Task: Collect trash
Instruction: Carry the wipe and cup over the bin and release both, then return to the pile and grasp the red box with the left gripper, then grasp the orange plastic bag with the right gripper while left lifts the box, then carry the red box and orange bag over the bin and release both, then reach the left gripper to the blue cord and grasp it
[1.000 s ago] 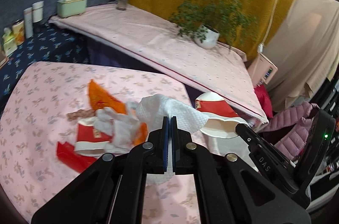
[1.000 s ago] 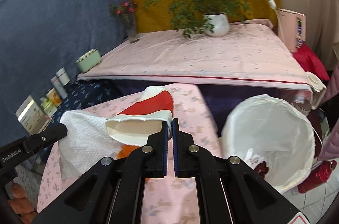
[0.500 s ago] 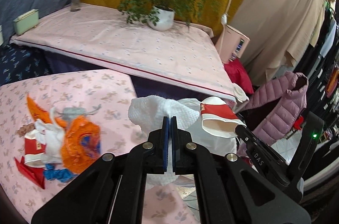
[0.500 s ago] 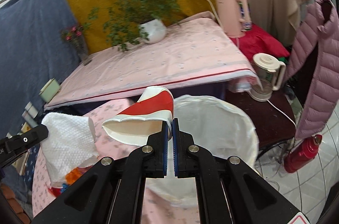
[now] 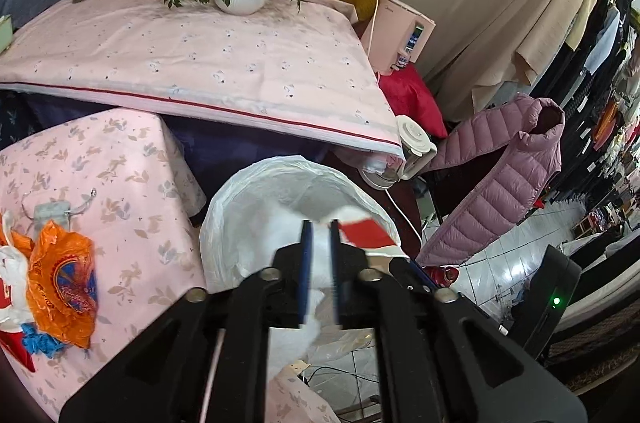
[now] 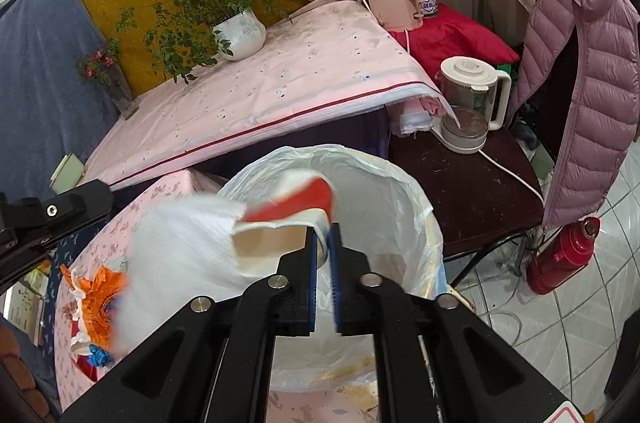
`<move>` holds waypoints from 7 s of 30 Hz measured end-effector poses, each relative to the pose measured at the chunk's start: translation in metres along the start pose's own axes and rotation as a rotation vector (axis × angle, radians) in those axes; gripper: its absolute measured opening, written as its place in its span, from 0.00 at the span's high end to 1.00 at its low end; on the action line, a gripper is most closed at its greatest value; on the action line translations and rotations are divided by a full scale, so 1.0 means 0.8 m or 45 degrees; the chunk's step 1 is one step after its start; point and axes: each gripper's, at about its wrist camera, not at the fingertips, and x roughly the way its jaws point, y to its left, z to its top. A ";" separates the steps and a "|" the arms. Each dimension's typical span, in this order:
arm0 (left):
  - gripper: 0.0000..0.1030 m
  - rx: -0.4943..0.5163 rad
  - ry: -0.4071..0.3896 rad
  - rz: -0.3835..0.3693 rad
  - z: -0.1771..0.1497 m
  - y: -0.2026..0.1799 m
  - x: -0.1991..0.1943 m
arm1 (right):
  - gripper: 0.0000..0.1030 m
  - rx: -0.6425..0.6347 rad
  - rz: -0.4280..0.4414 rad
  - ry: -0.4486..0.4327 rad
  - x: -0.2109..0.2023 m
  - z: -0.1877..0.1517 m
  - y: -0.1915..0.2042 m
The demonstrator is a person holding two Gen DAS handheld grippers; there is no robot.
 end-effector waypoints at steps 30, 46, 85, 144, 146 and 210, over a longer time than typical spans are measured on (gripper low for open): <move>0.46 -0.196 -0.147 0.293 -0.041 0.103 -0.067 | 0.63 -0.184 0.134 -0.023 -0.036 -0.025 0.098; 0.45 -0.437 -0.197 0.488 -0.088 0.216 -0.135 | 0.57 -0.407 0.252 0.022 -0.043 -0.068 0.208; 0.56 -1.069 -0.008 0.631 -0.225 0.415 -0.140 | 0.52 -0.687 0.328 0.294 0.070 -0.182 0.365; 1.00 -0.207 -0.210 0.290 -0.048 0.084 -0.101 | 0.86 -0.267 0.192 -0.127 -0.069 -0.003 0.122; 1.00 -0.185 -0.191 0.265 -0.044 0.071 -0.087 | 0.86 -0.246 0.175 -0.126 -0.067 -0.001 0.108; 0.34 -0.565 -0.184 0.518 -0.107 0.200 -0.111 | 0.61 -0.390 0.246 -0.047 -0.055 -0.049 0.183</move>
